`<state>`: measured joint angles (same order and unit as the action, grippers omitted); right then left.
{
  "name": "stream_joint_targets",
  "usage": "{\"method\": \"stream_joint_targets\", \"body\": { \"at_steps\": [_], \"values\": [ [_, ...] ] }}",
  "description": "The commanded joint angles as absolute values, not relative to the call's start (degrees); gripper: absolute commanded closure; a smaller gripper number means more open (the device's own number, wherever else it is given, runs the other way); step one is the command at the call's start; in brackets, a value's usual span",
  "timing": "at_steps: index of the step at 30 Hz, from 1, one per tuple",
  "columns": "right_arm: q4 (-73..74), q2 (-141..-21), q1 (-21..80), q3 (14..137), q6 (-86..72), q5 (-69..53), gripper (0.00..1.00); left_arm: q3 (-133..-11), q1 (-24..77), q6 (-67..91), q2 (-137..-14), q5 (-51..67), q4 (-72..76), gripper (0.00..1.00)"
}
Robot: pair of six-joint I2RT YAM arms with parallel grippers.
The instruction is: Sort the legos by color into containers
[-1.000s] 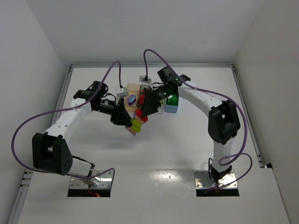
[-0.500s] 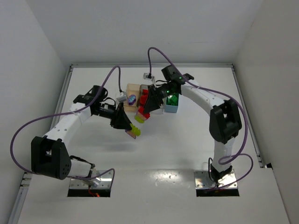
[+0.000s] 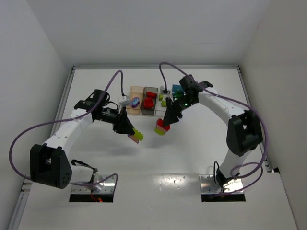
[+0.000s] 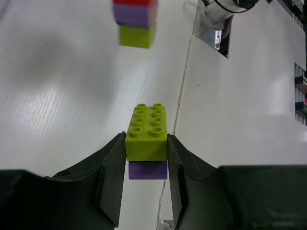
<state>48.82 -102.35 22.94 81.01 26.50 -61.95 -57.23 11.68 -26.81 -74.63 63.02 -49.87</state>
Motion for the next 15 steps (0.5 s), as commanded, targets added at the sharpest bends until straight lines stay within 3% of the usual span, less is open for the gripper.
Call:
{"method": "stream_joint_targets", "body": {
  "at_steps": [1,7,15],
  "values": [
    [57.04,-97.31,23.64,74.55,40.33,-54.26,0.97,-56.69,10.82,-23.65,-71.46,63.11,-44.58,0.89],
    [42.75,-90.19,25.31,60.05,37.2,-35.62,0.97,-50.81,7.56,-5.99,-66.37,56.63,-26.58,0.89],
    [20.42,-84.03,28.04,49.58,25.23,-12.68,0.98,-49.57,7.03,0.7,-63.63,52.38,-20.21,0.89]
  ]
}}
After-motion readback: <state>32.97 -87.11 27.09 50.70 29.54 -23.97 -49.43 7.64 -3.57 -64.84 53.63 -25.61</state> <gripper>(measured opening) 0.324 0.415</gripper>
